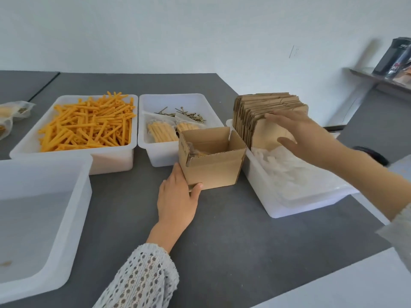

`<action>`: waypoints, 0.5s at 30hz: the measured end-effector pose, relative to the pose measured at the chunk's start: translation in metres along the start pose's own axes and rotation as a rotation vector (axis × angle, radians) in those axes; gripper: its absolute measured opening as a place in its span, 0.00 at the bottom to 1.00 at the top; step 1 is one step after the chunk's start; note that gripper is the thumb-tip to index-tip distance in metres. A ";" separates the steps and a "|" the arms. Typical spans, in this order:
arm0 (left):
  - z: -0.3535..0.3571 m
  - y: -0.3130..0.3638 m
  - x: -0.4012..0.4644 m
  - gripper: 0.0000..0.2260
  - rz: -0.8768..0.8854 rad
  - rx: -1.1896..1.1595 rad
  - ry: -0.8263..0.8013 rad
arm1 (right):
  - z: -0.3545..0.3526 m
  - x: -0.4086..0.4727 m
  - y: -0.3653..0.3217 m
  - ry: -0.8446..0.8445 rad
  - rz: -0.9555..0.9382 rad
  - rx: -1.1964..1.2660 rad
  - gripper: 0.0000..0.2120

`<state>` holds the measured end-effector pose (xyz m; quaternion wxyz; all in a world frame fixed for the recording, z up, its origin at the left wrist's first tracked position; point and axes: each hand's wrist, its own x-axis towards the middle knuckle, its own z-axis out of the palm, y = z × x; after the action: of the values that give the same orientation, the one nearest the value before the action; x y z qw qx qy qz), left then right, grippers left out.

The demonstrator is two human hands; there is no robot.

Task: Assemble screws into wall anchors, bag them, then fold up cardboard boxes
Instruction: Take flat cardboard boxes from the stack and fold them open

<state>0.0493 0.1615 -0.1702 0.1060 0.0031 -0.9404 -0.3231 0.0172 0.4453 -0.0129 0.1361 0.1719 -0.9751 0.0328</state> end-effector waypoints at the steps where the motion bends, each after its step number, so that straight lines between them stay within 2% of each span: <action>1: -0.002 -0.002 -0.004 0.36 -0.006 0.036 -0.034 | 0.006 0.000 -0.001 0.075 0.002 0.027 0.22; 4: -0.010 -0.004 -0.021 0.40 -0.088 -0.028 -0.143 | 0.016 0.000 0.002 0.251 -0.034 -0.056 0.08; 8: -0.026 0.004 -0.046 0.37 -0.202 -0.354 -0.256 | 0.017 0.009 0.000 0.247 -0.067 -0.199 0.02; 10: -0.034 0.006 -0.057 0.33 -0.209 -0.436 -0.300 | 0.010 0.015 -0.004 0.322 -0.052 -0.210 0.04; 12: -0.046 0.010 -0.069 0.30 -0.212 -0.469 -0.329 | -0.014 0.019 0.000 0.542 0.056 -0.131 0.08; 15: -0.067 0.013 -0.080 0.30 -0.207 -0.470 -0.359 | -0.060 0.032 -0.008 0.950 0.169 -0.016 0.08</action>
<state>0.1418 0.1373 -0.1269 -0.0972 0.0170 -0.8383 -0.5363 0.0065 0.4337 0.0536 0.5646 0.0572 -0.8158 0.1113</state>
